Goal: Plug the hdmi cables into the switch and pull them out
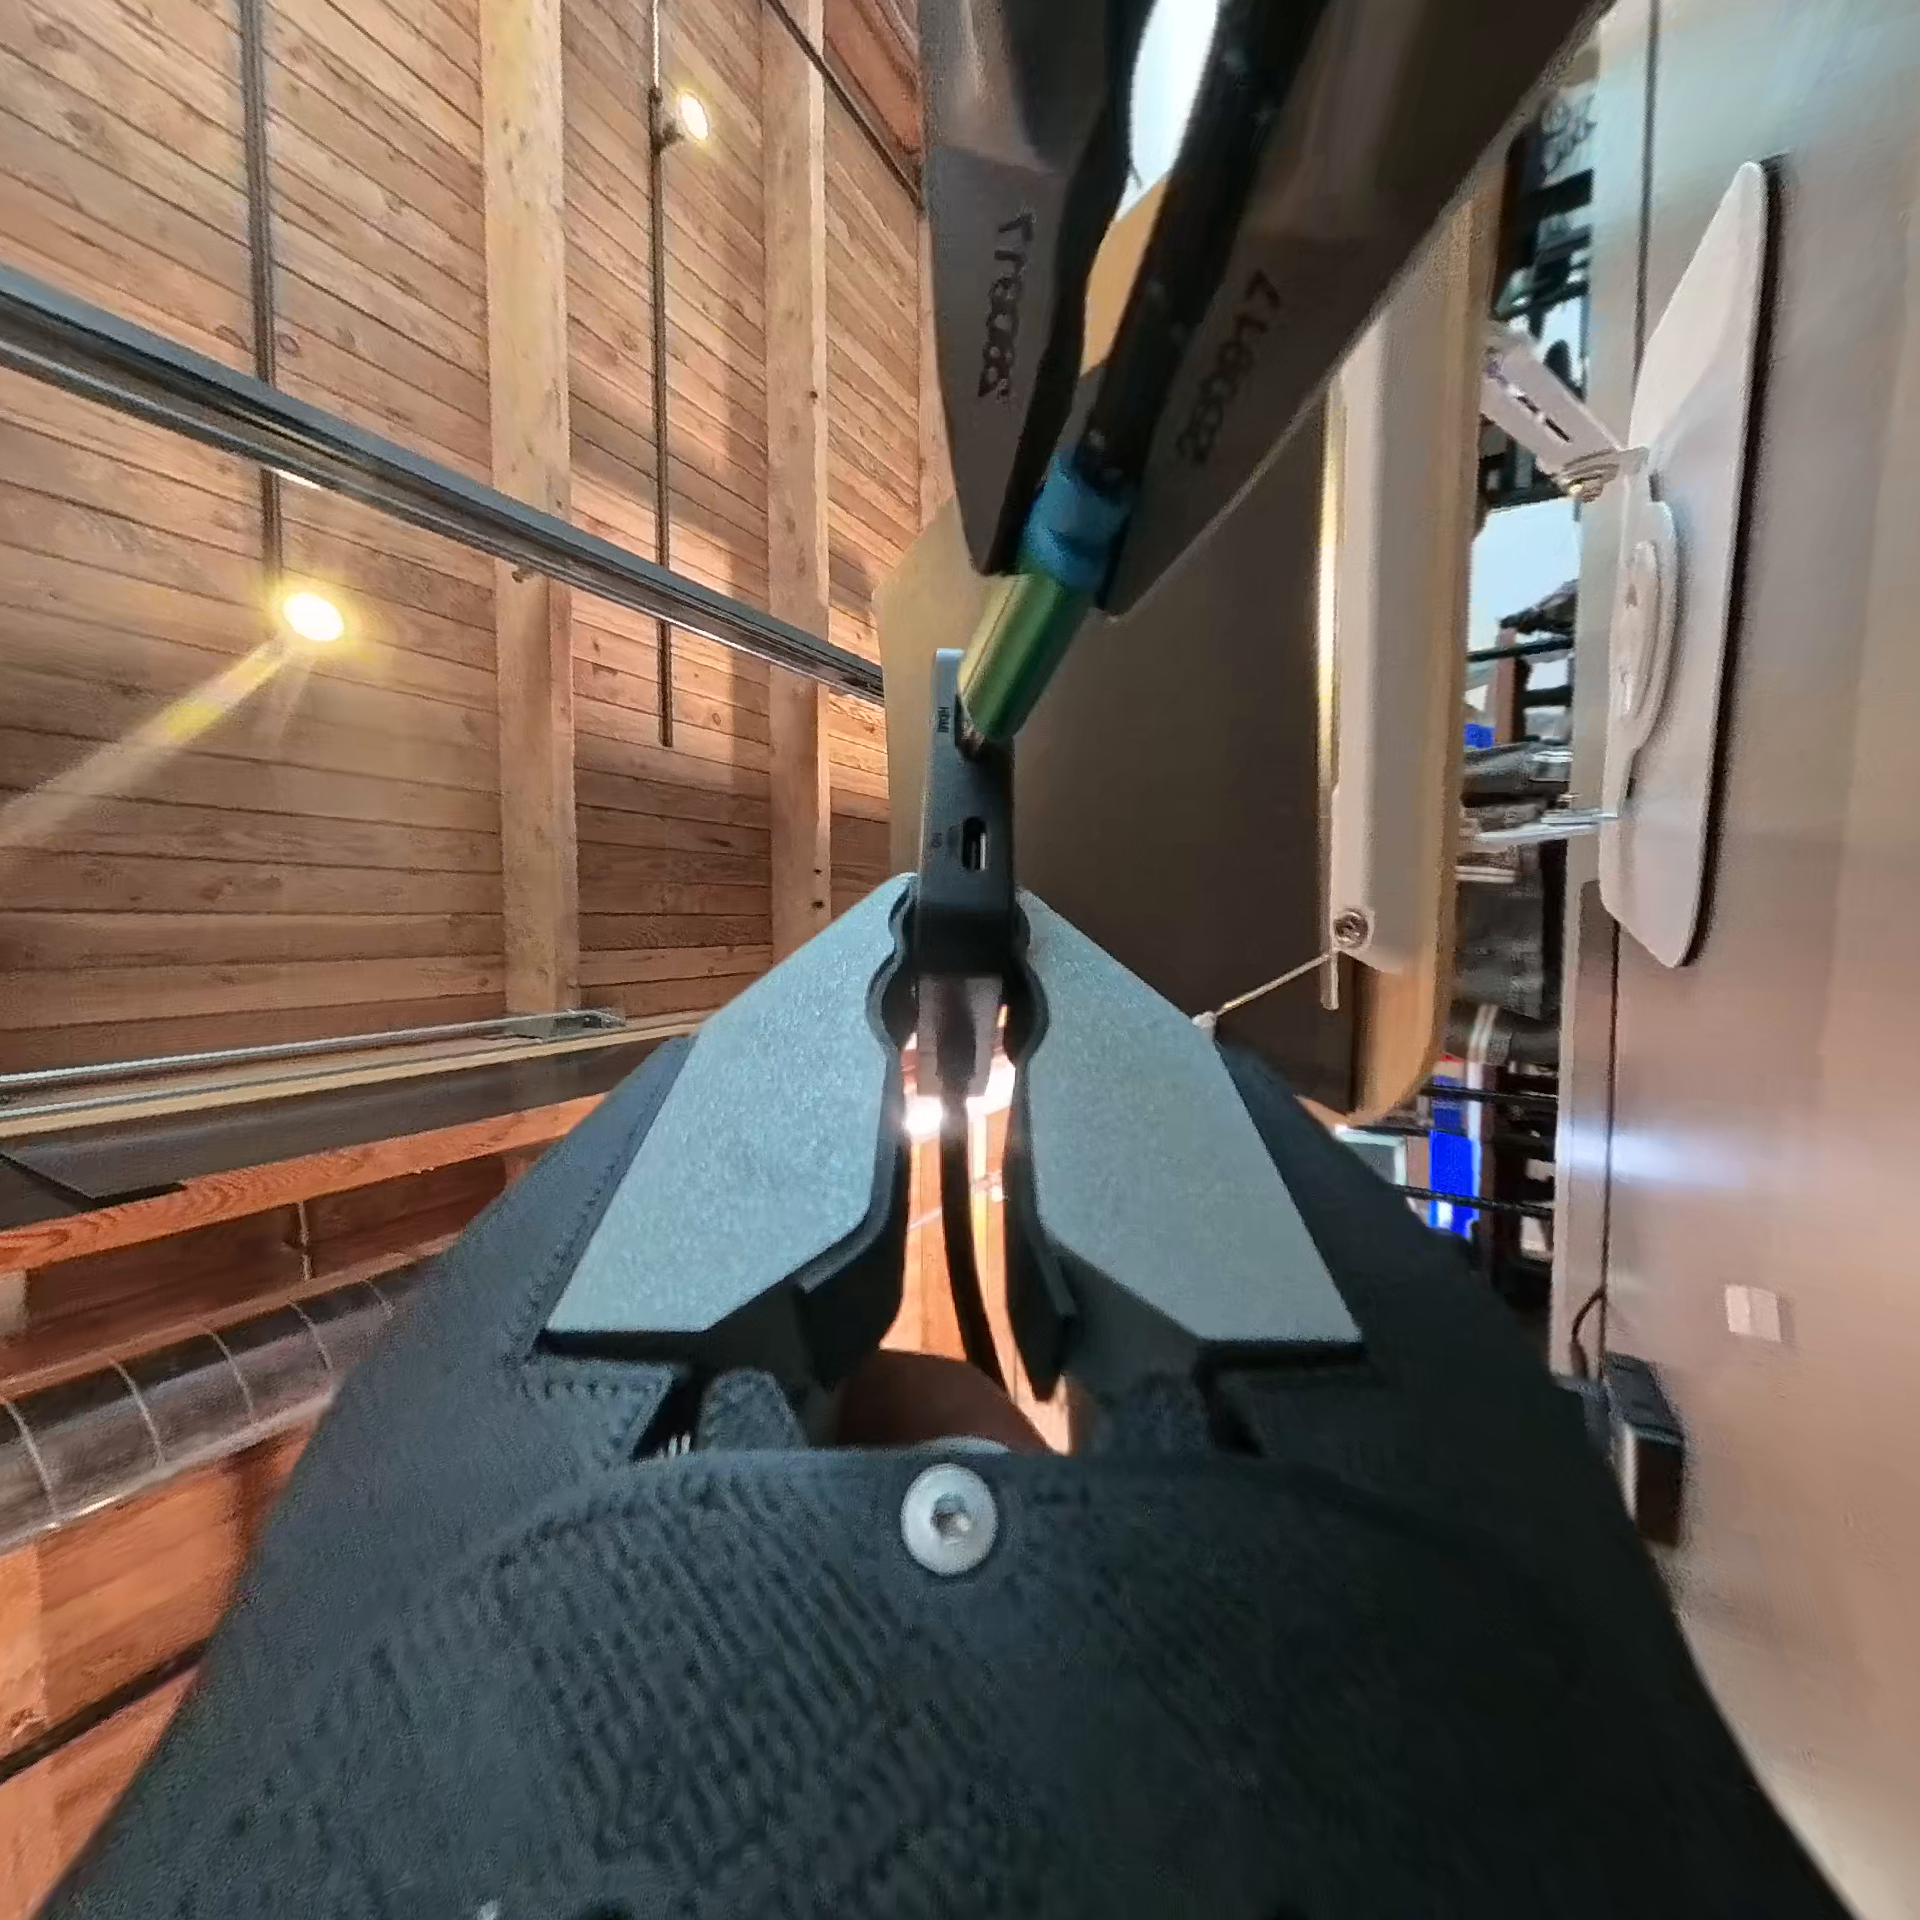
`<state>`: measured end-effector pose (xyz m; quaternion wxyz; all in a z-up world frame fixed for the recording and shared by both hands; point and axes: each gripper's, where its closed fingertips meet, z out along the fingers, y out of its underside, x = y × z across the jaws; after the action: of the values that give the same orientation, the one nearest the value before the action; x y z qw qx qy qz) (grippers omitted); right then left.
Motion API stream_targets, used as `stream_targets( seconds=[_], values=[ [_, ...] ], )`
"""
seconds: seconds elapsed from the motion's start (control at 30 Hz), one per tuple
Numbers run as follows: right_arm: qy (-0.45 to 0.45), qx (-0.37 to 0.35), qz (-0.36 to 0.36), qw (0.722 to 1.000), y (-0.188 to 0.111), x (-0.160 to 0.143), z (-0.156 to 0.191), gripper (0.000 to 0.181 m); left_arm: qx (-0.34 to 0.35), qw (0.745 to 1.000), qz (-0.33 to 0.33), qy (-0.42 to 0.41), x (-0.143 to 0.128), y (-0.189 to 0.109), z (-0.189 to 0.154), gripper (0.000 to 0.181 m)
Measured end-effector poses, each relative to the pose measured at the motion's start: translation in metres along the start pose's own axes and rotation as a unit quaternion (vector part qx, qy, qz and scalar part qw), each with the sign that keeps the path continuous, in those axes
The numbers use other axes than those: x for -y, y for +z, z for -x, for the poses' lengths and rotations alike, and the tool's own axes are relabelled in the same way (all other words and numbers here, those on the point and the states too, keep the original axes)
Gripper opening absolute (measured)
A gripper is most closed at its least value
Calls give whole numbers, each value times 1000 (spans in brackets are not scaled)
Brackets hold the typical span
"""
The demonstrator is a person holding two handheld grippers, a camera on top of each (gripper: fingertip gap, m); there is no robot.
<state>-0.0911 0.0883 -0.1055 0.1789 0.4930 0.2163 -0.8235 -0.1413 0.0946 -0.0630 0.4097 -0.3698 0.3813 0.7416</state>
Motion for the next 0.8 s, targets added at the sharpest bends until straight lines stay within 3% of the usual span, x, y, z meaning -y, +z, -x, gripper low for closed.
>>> stream_targets(
  seconds=[0.2, 0.37, 0.67, 0.8],
  values=[
    [-11, -49, 45, 998, -9, -9, -11, 9, -4, 999, -23, 41, 9, -7, -8, 10],
    [64, -53, 78, 993, -18, -10, -15, 9, -5, 998, -43, 54, 21, -7, -11, 10],
    [25, -159, 170, 972, -18, -5, -13, 8, -18, 997, -45, 55, 17, -8, -18, 10],
    [51, -190, 193, 961, -23, -10, -14, 9, -26, 997, -59, 53, 22, -10, -22, 10]
  ],
)
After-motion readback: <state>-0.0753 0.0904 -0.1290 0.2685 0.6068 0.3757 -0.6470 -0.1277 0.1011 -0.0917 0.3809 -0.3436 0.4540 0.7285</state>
